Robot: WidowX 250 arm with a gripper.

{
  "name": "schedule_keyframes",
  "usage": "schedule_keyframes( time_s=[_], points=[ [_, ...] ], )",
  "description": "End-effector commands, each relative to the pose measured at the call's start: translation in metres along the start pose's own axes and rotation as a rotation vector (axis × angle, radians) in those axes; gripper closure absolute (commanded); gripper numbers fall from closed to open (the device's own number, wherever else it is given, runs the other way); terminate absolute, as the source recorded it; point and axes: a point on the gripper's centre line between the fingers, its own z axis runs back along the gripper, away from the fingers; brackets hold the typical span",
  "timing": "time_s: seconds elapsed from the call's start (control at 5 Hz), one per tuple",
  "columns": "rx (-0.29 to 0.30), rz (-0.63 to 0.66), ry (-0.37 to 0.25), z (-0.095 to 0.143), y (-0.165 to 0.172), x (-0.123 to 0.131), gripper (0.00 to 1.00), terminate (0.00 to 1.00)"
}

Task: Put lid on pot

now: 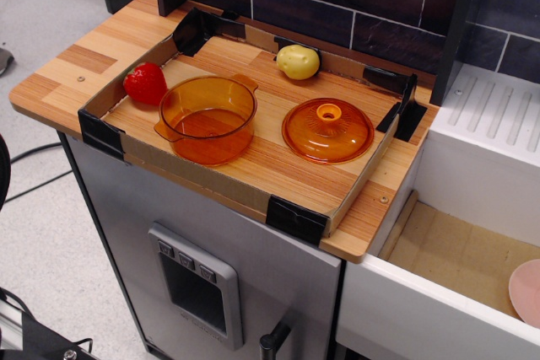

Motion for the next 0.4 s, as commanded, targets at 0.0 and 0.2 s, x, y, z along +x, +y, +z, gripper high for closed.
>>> schedule_keyframes(
  time_s=[0.0,0.2],
  points=[
    [0.000,0.000,0.000,0.000,0.000,0.000,0.00,0.00],
    [-0.018,0.044,-0.020,0.003,-0.018,-0.014,0.00,0.00]
  ],
)
